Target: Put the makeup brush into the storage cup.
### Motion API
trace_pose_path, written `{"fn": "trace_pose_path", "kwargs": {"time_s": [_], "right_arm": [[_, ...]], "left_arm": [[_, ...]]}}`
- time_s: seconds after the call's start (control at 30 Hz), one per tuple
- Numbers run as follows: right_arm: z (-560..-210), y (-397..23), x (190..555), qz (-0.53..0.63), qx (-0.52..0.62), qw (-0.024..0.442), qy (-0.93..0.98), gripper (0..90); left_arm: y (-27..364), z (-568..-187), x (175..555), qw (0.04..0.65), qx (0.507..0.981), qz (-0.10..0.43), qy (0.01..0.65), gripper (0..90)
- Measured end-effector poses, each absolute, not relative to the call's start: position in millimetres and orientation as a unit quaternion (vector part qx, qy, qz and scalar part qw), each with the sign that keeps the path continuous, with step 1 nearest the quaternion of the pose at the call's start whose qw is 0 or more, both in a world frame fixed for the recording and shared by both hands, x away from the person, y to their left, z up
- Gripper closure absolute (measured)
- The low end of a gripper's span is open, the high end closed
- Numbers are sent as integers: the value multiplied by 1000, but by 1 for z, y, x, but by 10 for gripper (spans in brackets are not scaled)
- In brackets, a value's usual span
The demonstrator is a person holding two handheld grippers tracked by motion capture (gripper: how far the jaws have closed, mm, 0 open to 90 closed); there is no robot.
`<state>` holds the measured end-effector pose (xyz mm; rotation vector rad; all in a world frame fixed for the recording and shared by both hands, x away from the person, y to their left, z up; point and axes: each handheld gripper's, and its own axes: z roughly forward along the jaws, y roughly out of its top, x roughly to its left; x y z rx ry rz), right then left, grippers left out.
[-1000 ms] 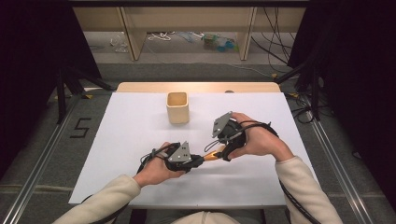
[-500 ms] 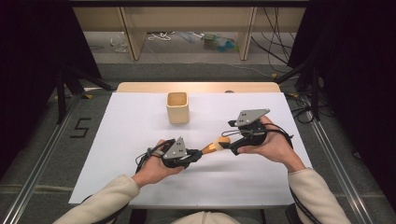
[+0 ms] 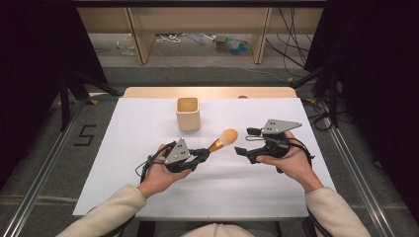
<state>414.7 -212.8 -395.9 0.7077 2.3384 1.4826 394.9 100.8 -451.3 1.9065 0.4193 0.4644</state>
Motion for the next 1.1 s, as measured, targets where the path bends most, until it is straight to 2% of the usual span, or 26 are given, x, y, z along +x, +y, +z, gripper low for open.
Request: {"fn": "trace_pose_path", "kwargs": {"time_s": [0.23,0.43,1.1], "right_arm": [[-408,-208,410,545,270,122,784,192],[-414,-192,408,574,279,95,764,214],[-417,-163,406,589,297,92,746,259]], "left_arm": [[105,-446,395,568,770,208,203,746],[104,-446,395,570,765,213,212,746],[100,-444,392,583,754,215,211,746]]}}
